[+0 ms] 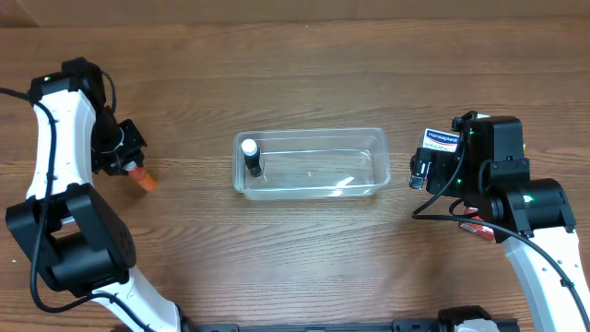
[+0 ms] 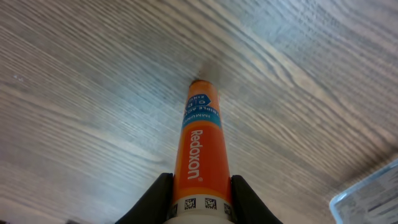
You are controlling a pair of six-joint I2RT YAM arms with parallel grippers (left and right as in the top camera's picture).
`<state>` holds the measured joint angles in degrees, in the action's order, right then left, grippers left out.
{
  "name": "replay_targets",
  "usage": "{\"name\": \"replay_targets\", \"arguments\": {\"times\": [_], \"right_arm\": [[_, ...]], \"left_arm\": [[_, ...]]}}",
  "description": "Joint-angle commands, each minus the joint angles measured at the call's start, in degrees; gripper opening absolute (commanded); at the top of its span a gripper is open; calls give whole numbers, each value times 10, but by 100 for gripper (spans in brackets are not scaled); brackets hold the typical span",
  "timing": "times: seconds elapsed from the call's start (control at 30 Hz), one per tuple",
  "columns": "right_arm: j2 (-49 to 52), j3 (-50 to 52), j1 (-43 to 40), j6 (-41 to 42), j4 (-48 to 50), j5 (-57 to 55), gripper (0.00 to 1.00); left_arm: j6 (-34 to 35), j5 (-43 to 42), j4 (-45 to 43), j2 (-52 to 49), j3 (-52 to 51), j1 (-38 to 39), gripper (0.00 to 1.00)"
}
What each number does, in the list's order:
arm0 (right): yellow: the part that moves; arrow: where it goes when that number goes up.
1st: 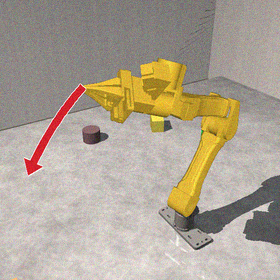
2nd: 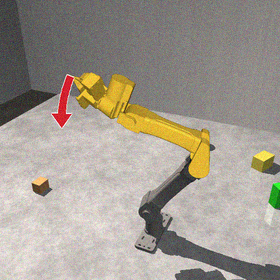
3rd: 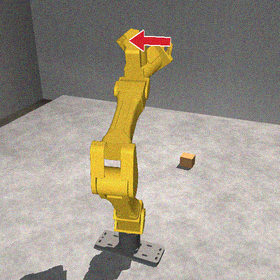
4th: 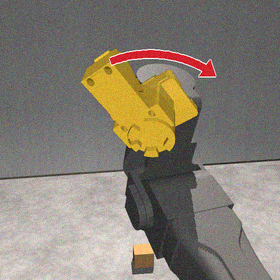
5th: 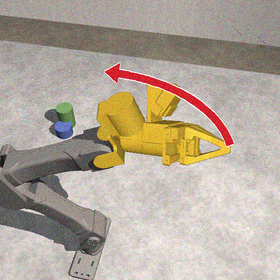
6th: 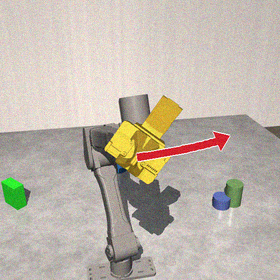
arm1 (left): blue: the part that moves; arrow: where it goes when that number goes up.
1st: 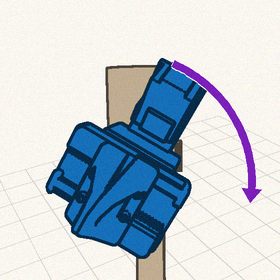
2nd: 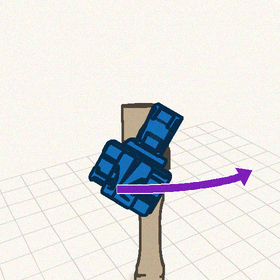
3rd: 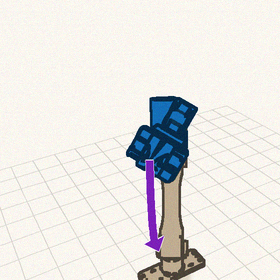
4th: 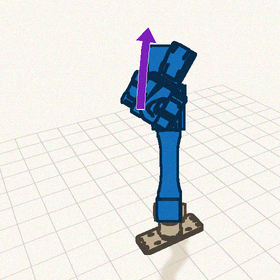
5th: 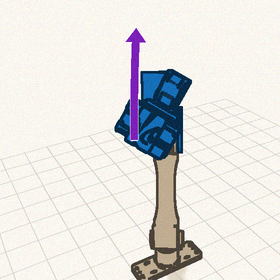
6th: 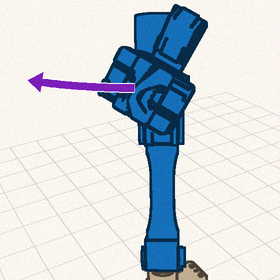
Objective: Pack container
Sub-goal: 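Grasp the orange Redoxon tube with the left gripper, then place the orange tube into the container beside the bottle, release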
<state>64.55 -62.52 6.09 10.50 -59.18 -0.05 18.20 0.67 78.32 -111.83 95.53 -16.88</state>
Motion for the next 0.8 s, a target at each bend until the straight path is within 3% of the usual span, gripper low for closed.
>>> {"name": "replay_targets", "arguments": {"times": [0.0,0.2,0.4,0.57,0.77], "right_arm": [[-17,-29,-1,3,-8,-23,100],[-31,-49,-32,18,-29,-26,100],[-23,-48,-32,18,-29,-23,100],[-7,-48,-32,18,-29,-13,100],[-5,-48,-32,18,-29,-13,100]], "left_arm": [[7,-3,5,48,9,45,4],[45,-22,12,241,25,250,4],[99,-14,15,231,-4,417,4],[101,-15,-32,168,-70,428,4],[101,49,-51,106,-74,428,4]]}}
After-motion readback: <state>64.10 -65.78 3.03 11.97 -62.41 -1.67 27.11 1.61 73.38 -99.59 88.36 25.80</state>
